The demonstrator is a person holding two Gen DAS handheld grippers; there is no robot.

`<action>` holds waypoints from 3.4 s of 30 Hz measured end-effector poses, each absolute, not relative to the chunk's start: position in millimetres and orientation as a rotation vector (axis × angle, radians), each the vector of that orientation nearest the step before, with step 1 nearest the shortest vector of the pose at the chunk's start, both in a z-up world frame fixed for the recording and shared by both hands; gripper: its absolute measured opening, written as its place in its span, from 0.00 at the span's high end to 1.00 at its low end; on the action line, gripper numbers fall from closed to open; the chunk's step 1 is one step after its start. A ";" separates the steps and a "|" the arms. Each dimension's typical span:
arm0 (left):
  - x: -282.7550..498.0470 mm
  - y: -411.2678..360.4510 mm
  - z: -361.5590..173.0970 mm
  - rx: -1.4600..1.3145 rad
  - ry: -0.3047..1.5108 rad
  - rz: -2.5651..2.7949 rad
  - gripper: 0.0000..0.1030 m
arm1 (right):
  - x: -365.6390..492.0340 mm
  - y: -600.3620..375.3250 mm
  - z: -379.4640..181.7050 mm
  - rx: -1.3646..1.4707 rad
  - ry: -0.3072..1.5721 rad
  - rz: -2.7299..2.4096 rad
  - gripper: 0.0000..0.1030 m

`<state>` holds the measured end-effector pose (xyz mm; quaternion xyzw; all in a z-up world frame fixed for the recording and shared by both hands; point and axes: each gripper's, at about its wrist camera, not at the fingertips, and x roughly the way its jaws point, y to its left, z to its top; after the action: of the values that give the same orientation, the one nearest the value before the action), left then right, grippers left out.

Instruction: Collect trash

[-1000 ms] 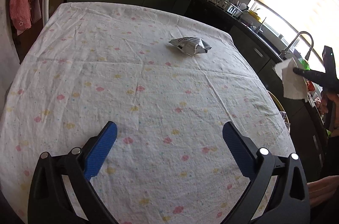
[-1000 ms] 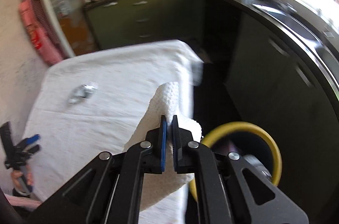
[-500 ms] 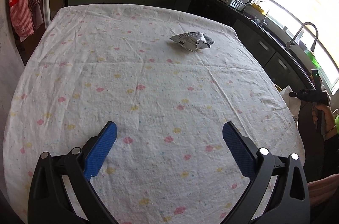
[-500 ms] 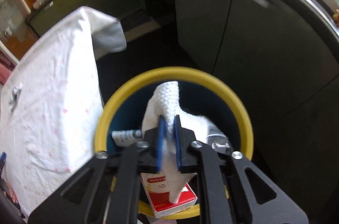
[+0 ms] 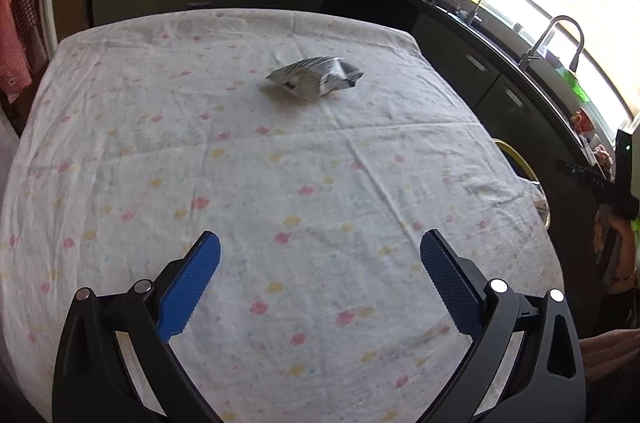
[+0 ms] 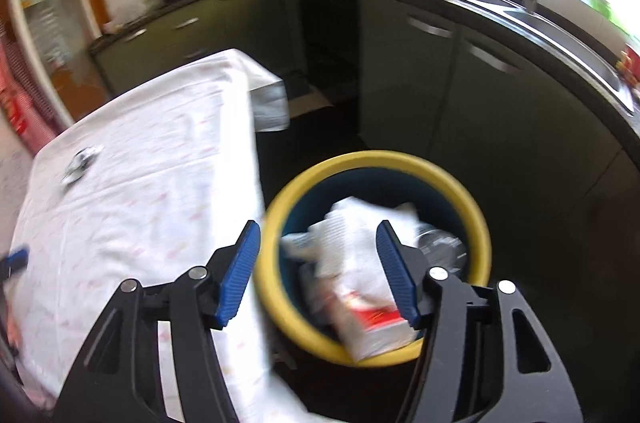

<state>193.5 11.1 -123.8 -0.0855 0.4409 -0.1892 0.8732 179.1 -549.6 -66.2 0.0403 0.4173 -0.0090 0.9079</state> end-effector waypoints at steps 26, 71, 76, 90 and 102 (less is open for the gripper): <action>388.9 -47.6 -126.9 0.225 0.936 -0.699 0.05 | 180.4 -486.4 -87.9 0.139 0.930 0.157 0.38; 255.1 -402.9 -89.0 0.545 0.833 -0.978 0.59 | 90.8 -632.9 -86.6 0.341 0.823 -0.032 0.38; 264.7 -471.0 -104.7 0.579 0.872 -0.999 0.59 | 78.3 -655.7 -96.9 0.390 0.819 -0.061 0.38; 269.5 -487.6 -98.9 0.465 0.904 -0.882 0.09 | 72.0 -651.2 -98.3 0.375 0.814 -0.062 0.35; 162.1 -262.0 -27.3 0.118 0.711 -0.471 0.05 | 69.5 -556.0 -64.4 0.138 0.764 0.069 0.07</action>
<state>162.1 -262.0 -27.3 0.0571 0.3446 -0.2283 0.9088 69.5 -556.0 -64.4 0.0672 0.3725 0.0336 0.9250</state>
